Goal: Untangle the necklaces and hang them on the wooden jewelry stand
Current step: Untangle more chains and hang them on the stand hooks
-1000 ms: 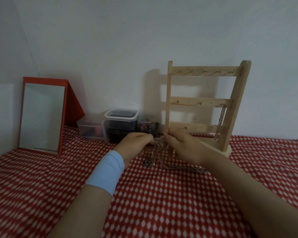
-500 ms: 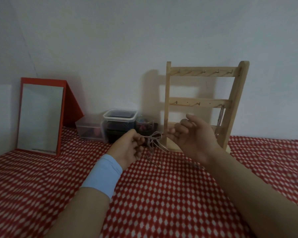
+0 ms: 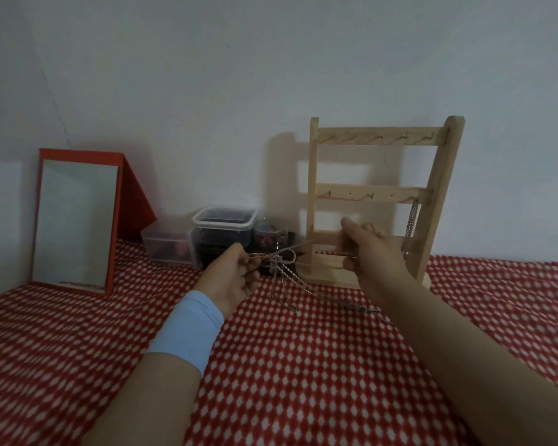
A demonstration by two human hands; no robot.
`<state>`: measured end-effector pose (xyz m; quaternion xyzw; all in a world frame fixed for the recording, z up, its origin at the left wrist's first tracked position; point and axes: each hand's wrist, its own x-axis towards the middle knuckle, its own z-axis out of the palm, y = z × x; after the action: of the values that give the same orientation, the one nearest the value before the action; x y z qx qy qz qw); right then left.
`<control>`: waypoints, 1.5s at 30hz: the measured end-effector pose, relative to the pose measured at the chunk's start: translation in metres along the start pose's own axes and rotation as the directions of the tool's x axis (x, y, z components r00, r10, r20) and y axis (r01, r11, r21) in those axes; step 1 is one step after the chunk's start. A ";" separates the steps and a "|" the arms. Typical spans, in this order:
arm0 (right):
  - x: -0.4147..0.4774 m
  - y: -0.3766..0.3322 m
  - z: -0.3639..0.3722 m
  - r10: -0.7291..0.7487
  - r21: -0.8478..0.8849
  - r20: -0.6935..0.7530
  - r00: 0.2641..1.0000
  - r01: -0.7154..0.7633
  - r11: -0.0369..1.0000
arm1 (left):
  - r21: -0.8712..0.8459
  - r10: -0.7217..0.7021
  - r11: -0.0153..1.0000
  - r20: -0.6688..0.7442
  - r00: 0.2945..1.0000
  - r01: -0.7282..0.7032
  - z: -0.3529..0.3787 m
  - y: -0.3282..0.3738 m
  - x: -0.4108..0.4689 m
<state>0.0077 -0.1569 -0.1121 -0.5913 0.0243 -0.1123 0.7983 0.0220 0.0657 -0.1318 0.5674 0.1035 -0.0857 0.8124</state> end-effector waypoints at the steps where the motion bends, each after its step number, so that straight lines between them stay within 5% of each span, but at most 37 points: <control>1: -0.001 -0.001 0.001 0.017 0.079 0.049 0.999 -0.021 0.997 | 0.033 -0.002 0.999 -0.013 1.000 0.003 0.001 0.000 0.000; 6: 0.001 -0.003 0.000 0.031 0.325 0.246 0.969 -0.113 0.939 | 0.355 0.151 0.927 -0.054 0.987 -0.122 0.000 0.002 0.003; 10: -0.003 -0.008 -0.001 0.060 0.431 0.292 0.954 -0.188 0.883 | 0.759 0.289 0.606 0.066 0.955 -0.236 -0.009 0.006 0.001; 14: -0.003 -0.007 -0.001 0.066 0.119 0.270 0.960 -0.101 0.988 | 0.922 0.207 0.282 0.212 0.955 -0.266 -0.013 0.006 -0.002; 18: -0.002 -0.007 -0.001 0.166 -0.319 0.172 0.971 -0.104 0.942 | 0.981 0.129 0.088 0.163 0.978 -0.175 -0.014 0.002 -0.004; 21: -0.002 -0.005 0.000 0.248 -0.692 0.119 0.961 -0.099 0.715 | 0.978 0.164 -0.030 0.208 0.964 -0.206 -0.008 0.001 -0.008; 24: -0.005 -0.006 0.004 0.272 -0.965 0.078 0.959 0.004 0.262 | 0.953 0.173 -0.049 0.303 0.937 -0.299 -0.005 0.000 -0.009; 26: -0.008 -0.006 0.007 0.221 -0.996 0.078 0.972 0.084 -0.018 | 0.946 0.170 -0.038 0.324 0.931 -0.322 -0.004 0.001 -0.009; 29: -0.012 0.002 0.013 0.120 -0.966 0.130 0.984 0.153 -0.211 | 0.949 0.168 -0.014 0.312 0.935 -0.314 -0.006 0.001 -0.008; 31: -0.014 0.011 0.017 0.048 -0.946 0.296 0.954 0.299 -0.126 | 0.950 0.192 0.004 0.307 0.932 -0.313 -0.005 -0.001 -0.008; 35: -0.020 0.031 0.022 0.100 -0.779 0.626 0.773 0.614 0.128 | 0.933 0.181 -0.009 0.356 0.917 -0.360 -0.003 -0.009 -0.006; 45: -0.012 0.046 0.018 0.054 -0.763 0.622 0.781 0.589 0.267 | 0.924 0.201 0.071 0.355 0.913 -0.375 -0.011 -0.007 -0.001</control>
<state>0.0064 -0.1253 -0.1511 -0.9380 -0.2450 -0.0486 0.2402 0.0184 0.0733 -0.1415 0.9581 -0.1467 -0.0071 0.2459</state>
